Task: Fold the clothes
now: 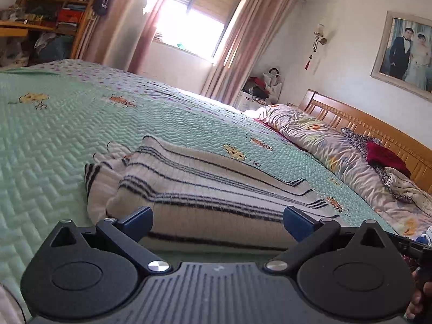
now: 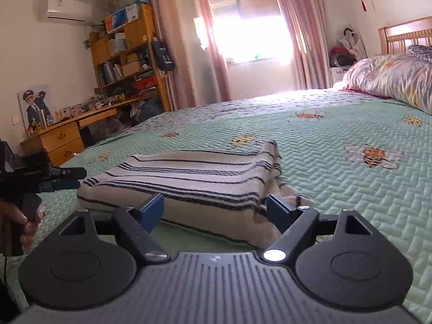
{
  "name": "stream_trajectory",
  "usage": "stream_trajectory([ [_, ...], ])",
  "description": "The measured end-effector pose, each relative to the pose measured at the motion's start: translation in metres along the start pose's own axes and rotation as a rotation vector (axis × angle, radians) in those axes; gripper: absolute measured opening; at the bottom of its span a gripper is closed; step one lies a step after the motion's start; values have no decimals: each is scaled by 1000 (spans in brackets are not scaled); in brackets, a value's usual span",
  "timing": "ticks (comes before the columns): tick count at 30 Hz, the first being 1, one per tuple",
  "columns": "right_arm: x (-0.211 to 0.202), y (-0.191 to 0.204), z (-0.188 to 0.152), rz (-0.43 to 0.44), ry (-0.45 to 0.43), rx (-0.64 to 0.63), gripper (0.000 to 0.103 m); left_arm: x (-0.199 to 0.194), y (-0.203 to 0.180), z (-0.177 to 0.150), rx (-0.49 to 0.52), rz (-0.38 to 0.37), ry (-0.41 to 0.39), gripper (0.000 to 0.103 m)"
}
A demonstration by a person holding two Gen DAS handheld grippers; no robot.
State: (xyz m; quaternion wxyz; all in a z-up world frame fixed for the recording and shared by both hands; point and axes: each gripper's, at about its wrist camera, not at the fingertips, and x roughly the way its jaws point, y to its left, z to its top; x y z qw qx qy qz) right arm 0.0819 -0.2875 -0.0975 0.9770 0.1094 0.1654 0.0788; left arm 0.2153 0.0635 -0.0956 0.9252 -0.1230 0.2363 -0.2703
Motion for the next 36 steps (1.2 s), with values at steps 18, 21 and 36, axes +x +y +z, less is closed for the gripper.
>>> stream_trajectory([
  [18, 98, -75, 37, -7, 32, 488, 85, -19, 38, -26, -160, 63, 43, 102],
  [21, 82, -93, 38, -33, 37, 581, 86, -13, 41, -27, -177, 54, 47, 102],
  [36, 24, 33, 38, -145, 222, 63, 85, 37, 6, 10, 98, 65, 75, 102],
])
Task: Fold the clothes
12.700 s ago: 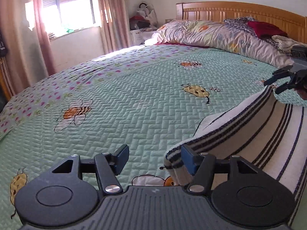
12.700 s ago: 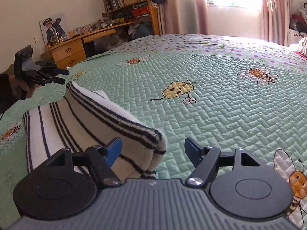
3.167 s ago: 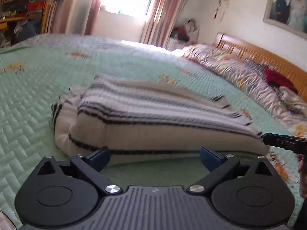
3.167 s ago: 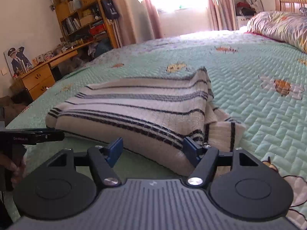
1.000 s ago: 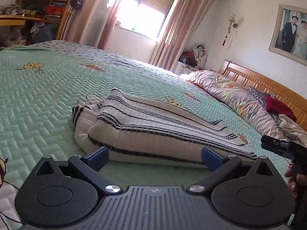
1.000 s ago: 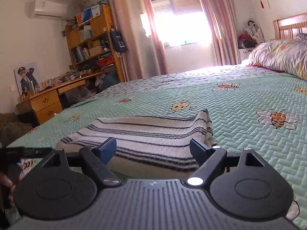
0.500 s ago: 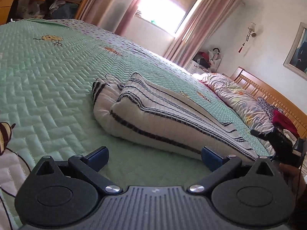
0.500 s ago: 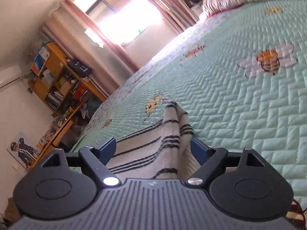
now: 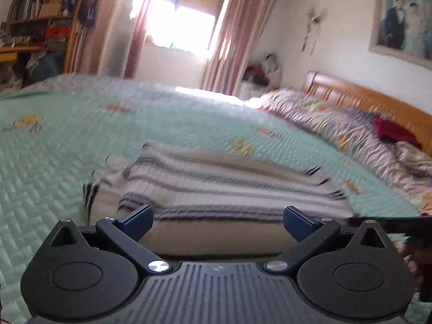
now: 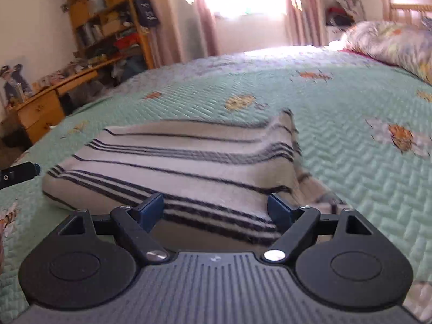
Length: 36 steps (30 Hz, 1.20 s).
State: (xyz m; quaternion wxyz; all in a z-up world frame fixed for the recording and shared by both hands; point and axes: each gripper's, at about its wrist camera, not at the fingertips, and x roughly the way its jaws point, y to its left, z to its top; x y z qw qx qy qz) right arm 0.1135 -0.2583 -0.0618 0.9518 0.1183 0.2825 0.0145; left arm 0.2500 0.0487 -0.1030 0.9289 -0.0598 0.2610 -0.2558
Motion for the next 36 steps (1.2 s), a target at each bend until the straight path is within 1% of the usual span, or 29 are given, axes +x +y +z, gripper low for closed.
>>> stream_trajectory([
  [1, -11, -4, -5, 11, -16, 46, 85, 11, 4, -1, -11, 34, 55, 102],
  [3, -40, -4, -7, -35, -67, 77, 85, 2, 6, -5, -8, 36, 23, 102],
  [5, -67, -2, -6, -77, -114, 88, 85, -13, 0, -1, -52, 32, 4, 102],
  [6, -80, 3, -6, -74, -127, 83, 85, -19, -4, 2, -72, 24, 3, 102],
  [7, -88, 9, -4, -54, -132, 81, 85, -24, -11, 4, -81, 31, 11, 102],
  [9, -101, 23, 1, -7, -135, 84, 85, -31, -27, 10, -74, 91, 45, 102],
  [11, -110, 39, 7, 37, -125, 88, 85, -38, -43, 14, -68, 149, 100, 102],
  [12, -120, 50, 7, 46, -118, 88, 85, -42, -49, 15, -67, 165, 117, 102],
  [14, -121, 63, 9, 50, -103, 92, 85, -51, -60, 18, -67, 193, 148, 102],
  [17, -109, 69, 13, 29, -87, 86, 85, -72, -72, 20, -47, 249, 145, 102],
  [19, -112, 74, 15, 5, -76, 88, 85, -86, -79, 20, -29, 253, 130, 102],
  [21, -98, 68, 16, -1, -72, 87, 85, -97, -82, 21, -29, 245, 120, 102],
  [22, -103, 71, 16, -2, -74, 88, 85, -101, -84, 22, -31, 245, 116, 102],
  [24, -98, 69, 17, -6, -77, 92, 85, -110, -86, 24, -27, 247, 105, 102],
  [33, -110, 82, 23, 1, -102, 48, 85, -142, -96, 31, -11, 275, 60, 102],
  [36, -115, 85, 24, 3, -109, 40, 85, -150, -101, 33, 7, 299, 49, 102],
])
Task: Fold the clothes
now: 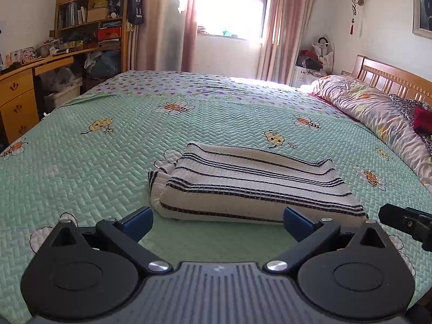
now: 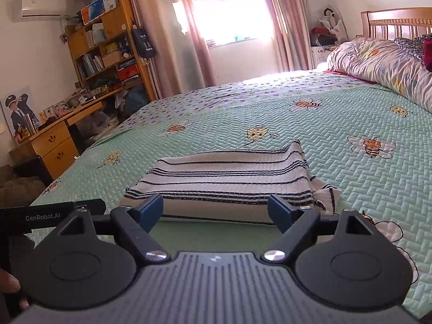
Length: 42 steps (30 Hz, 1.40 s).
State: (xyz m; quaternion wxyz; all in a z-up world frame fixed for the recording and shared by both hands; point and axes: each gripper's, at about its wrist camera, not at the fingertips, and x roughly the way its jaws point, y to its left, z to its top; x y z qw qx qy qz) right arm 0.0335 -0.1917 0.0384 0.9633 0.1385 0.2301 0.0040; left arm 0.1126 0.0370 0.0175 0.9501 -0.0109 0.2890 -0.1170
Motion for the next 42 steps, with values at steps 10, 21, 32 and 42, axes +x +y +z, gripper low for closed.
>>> stream_trajectory([
  [10, -4, 10, -3, 14, -6, -26, 85, -18, 0, 2, 25, 11, -14, 102],
  [21, -6, 15, -5, 23, -20, -47, 85, -31, 0, 4, 30, 1, -29, 102],
  [32, -11, 13, -5, 21, -34, -42, 85, -32, -5, 1, 36, -2, -19, 102],
  [42, 4, 0, -9, 3, -10, -19, 85, -7, -3, -2, 26, -10, 21, 102],
])
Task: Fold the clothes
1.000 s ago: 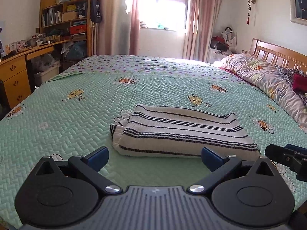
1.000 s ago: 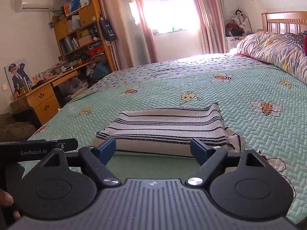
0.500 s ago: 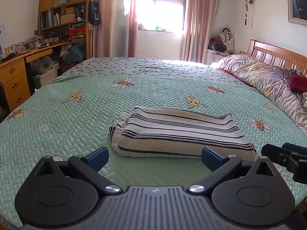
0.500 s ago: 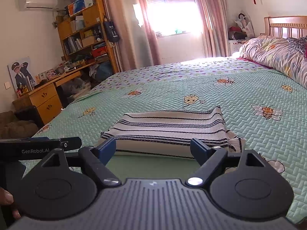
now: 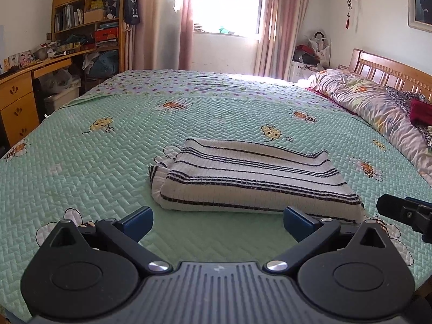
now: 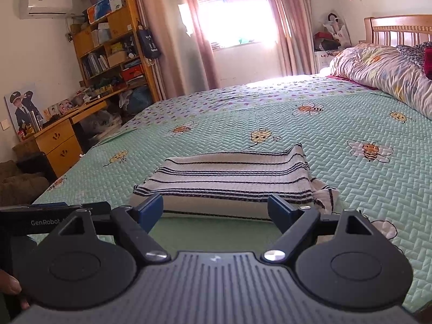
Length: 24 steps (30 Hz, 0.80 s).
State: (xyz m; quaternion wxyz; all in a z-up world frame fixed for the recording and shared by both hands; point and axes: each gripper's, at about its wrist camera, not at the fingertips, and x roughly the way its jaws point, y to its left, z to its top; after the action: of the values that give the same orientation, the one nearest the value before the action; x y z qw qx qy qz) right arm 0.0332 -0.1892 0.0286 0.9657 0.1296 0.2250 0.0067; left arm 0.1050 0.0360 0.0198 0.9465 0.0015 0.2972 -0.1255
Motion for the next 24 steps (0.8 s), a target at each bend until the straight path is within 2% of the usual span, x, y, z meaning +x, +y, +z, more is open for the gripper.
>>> stream_trajectory([
  [10, 25, -5, 4, -29, 26, 5, 85, 23, 1, 2, 7, 15, 28, 102],
  [24, 47, -10, 23, -60, 28, 4, 85, 41, -15, 22, 39, 5, 14, 102],
])
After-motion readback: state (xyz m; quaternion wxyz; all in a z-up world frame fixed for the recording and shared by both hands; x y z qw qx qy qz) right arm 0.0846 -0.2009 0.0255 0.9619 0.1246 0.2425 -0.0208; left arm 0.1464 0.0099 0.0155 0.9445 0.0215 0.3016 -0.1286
